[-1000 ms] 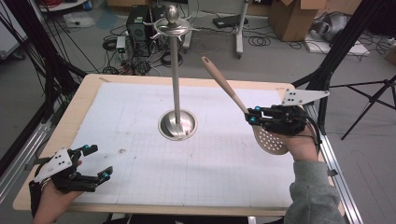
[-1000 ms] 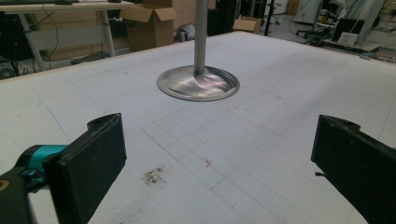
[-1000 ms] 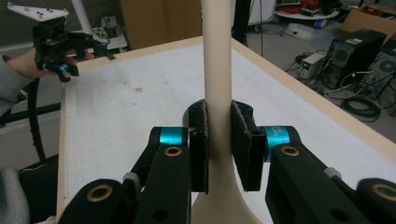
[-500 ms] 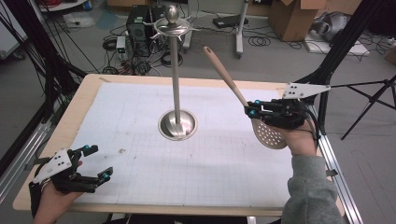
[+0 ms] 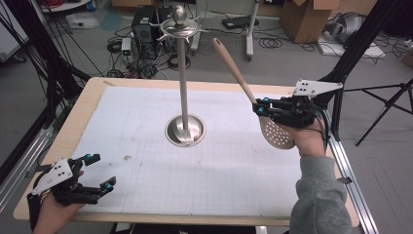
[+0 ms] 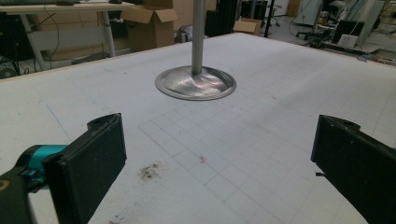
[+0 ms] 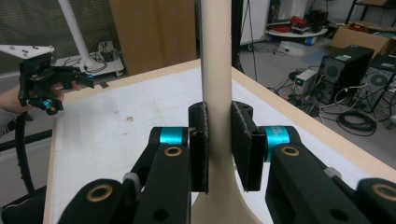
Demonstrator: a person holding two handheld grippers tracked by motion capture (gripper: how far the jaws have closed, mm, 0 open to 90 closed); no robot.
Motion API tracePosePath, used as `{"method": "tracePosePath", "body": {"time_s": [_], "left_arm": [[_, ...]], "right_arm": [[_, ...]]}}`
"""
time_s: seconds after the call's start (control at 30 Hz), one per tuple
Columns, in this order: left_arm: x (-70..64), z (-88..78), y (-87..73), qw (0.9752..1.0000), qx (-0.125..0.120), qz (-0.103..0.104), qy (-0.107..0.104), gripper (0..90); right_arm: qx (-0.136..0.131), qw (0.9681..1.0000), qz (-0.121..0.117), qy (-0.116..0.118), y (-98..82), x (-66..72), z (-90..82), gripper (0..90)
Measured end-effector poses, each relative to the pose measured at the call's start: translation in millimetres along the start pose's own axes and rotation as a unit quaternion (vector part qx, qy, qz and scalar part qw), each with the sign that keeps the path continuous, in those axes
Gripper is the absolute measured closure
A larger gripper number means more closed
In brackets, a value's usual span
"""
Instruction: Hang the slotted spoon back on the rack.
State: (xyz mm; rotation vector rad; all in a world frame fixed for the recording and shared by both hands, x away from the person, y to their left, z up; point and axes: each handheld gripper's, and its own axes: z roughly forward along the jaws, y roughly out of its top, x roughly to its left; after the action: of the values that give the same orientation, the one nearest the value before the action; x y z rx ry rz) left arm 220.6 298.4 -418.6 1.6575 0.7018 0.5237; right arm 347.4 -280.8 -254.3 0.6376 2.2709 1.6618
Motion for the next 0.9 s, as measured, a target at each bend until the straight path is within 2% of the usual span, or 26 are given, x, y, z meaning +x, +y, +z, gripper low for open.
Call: {"method": "tracePosePath", "body": {"time_s": [0.6, 0.9], "left_arm": [[0.4, -5.6, 0.3, 1.0000, -0.005, -0.003, 0.005, 3.6], [2.2, -9.4, 0.2, 0.9999, -0.009, -0.006, 0.009, 3.7]], "right_arm": [[-0.007, 1.0000, 0.004, -0.005, 13.6, -6.5, 7.8, 78.3], [-0.011, 0.9998, 0.014, -0.004, 18.1, -9.5, 15.8, 78.3]]}}
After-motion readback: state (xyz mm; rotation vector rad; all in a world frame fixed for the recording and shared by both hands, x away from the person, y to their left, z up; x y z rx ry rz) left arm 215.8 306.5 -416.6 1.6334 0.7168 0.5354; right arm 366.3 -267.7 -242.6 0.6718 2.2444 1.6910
